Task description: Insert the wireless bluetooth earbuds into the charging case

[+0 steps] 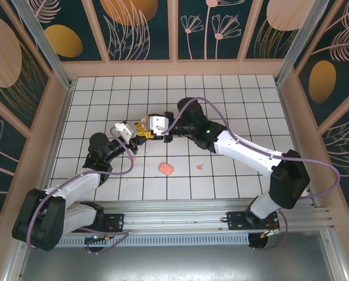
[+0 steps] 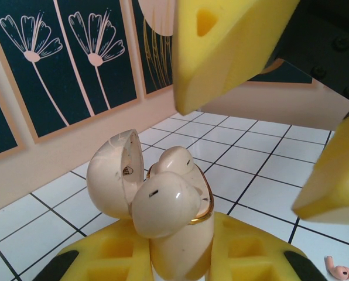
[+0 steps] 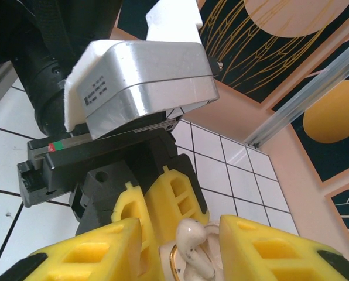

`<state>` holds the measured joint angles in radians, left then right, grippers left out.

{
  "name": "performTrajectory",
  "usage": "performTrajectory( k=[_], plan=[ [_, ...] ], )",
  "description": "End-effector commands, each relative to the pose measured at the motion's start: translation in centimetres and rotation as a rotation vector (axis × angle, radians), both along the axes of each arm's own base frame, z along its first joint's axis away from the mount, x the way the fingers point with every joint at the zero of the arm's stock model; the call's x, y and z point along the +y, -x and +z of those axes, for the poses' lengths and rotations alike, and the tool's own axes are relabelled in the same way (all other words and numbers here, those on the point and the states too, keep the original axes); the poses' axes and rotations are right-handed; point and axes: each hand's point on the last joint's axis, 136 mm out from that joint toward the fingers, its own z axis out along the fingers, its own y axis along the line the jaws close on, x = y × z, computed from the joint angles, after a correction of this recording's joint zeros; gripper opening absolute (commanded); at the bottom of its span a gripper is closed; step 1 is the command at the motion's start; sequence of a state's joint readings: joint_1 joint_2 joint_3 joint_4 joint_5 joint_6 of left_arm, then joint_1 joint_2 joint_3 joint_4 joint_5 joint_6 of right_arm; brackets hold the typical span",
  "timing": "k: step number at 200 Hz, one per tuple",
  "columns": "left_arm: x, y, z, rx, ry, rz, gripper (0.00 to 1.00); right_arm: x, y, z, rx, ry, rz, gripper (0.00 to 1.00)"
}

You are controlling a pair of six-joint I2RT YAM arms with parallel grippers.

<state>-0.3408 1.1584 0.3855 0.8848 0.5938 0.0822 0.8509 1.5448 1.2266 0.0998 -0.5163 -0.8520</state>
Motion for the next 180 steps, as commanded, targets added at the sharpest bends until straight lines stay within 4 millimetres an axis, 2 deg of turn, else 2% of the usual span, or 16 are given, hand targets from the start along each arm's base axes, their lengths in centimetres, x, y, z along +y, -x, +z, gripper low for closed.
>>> performTrajectory(
  k=[1,43,134,180],
  plan=[
    [-0.4,0.3,1.4,-0.039,0.01,-0.025,0.02,0.9,-0.4,1.7,-0.051,-0.035,0.007,0.4],
    [-0.4,0.5,1.4,-0.041,0.01,-0.028,0.02,1.2,-0.8,1.4,-0.046,-0.024,0.007,0.39],
    [-0.4,0.6,1.5,-0.05,0.007,-0.029,0.02,1.8,-2.0,-0.4,-0.025,0.034,-0.028,0.35],
    [-0.3,0.6,1.8,-0.056,0.007,-0.026,0.02,1.8,-2.5,-1.2,-0.011,0.067,-0.049,0.27]
  ],
)
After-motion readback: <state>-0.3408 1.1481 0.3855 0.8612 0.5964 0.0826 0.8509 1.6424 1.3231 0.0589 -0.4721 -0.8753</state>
